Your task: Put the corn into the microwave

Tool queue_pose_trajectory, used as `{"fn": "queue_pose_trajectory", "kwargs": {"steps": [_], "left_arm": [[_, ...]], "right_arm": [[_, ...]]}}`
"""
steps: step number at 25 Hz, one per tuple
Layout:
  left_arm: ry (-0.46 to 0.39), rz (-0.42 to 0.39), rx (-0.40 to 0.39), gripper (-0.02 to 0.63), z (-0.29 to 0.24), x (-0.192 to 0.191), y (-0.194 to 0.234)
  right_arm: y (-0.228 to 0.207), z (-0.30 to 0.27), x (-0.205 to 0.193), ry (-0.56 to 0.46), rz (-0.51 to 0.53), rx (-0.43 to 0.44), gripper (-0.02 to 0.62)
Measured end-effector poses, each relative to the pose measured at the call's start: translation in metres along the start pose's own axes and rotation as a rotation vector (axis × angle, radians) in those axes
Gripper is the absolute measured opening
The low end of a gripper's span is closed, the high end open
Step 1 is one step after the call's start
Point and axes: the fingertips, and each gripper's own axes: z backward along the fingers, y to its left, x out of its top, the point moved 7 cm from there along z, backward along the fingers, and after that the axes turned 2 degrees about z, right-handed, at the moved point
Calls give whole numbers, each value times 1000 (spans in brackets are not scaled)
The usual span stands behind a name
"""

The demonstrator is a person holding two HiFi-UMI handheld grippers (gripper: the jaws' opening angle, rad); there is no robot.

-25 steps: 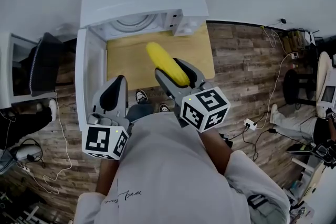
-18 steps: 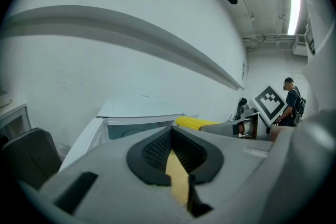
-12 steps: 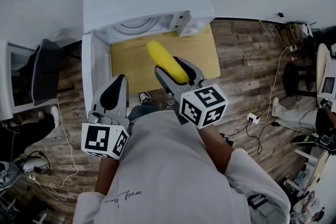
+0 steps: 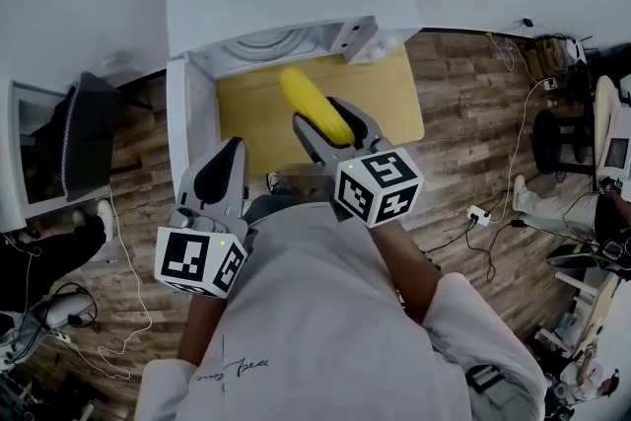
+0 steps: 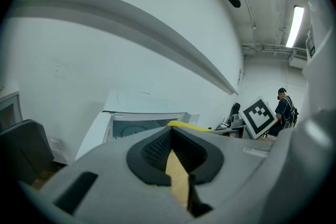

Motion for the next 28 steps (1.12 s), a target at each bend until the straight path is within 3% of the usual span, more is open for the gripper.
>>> {"fn": "queue_pose_trajectory", "kwargs": {"steps": [17, 28], "left_arm": [[-10, 39, -63, -9, 4, -2, 3], [-16, 52, -36, -9, 13, -2, 5]], "right_arm": [[2, -32, -11, 21, 16, -38, 264], [-4, -56, -11, 52, 35, -31, 264]]}}
